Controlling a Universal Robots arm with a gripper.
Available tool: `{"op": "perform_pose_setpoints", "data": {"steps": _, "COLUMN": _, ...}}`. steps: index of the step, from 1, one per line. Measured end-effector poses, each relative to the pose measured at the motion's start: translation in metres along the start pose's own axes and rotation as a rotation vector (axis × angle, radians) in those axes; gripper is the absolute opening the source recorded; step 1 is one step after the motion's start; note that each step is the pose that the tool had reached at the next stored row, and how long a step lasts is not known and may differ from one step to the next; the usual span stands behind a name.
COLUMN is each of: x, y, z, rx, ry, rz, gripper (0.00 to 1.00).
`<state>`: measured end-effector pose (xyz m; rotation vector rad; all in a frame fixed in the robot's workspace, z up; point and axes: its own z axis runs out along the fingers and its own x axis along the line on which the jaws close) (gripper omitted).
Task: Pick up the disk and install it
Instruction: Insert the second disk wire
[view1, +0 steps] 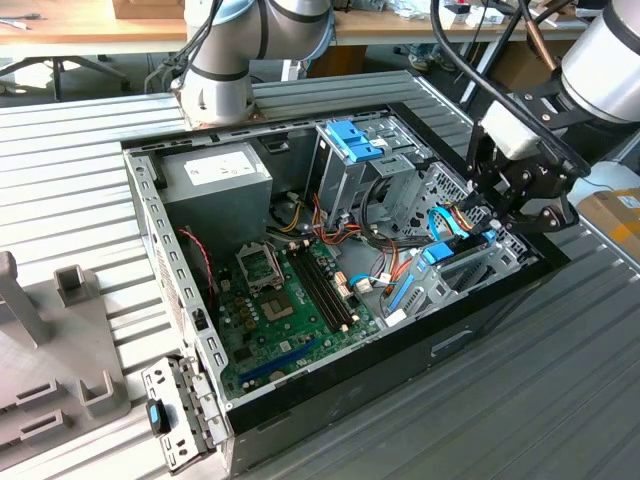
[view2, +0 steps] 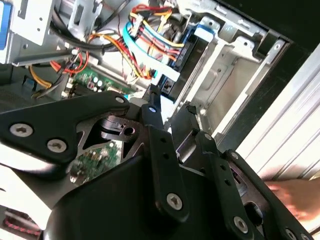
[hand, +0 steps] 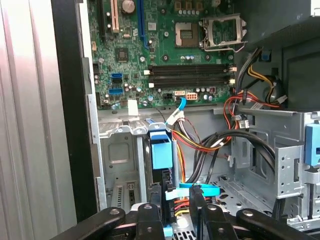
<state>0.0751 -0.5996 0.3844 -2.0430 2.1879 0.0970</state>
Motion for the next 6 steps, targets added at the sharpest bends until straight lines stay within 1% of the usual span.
{"op": "perform_pose_setpoints", "data": {"steps": 1, "x": -0.0001, "y": -0.0001, "z": 0.0, "rx": -0.0051, "ry": 0.0002, "rz": 0.001, "gripper": 0.36}}
{"op": "perform_pose_setpoints", "data": {"steps": 6, "x": 0.0, "y": -0.0002, "z": 0.0, "rx": -0.0054, "ry": 0.0002, "rz": 0.001, "gripper": 0.36}}
